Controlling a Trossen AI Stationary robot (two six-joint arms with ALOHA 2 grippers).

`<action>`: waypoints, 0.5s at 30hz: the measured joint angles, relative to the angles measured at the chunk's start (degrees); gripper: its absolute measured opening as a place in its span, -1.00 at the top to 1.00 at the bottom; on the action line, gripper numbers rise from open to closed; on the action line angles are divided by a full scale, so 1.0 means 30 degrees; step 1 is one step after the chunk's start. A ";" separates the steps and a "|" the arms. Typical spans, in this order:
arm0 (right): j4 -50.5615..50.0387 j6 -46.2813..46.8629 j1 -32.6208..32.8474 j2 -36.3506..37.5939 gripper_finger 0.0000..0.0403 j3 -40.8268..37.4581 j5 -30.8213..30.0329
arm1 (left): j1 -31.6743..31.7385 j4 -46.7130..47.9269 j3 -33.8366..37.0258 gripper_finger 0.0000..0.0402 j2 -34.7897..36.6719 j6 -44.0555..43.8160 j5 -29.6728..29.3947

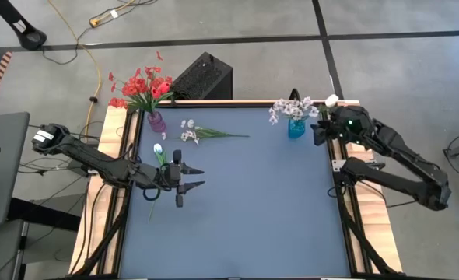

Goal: Sort flowers into vase by color
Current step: Put the white flower into the blue vase

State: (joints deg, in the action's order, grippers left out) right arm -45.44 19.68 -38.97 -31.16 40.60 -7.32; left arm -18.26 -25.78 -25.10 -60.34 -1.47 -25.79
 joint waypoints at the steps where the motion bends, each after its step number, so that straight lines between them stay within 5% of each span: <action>1: -0.0476 0.0063 0.0001 -0.0330 -0.03 0.0310 0.0400 | 0.0000 0.0042 0.0000 0.28 0.0000 -0.0115 -0.0001; 15: -0.4791 0.0577 0.1341 -0.2130 -0.03 0.3446 0.5102 | -0.0033 0.5873 -0.0015 0.28 0.0000 -0.5105 0.2184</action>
State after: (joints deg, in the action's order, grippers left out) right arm -59.81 21.41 -34.94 -37.55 50.94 7.98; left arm -18.36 -8.16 -25.15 -60.34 -16.79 -19.23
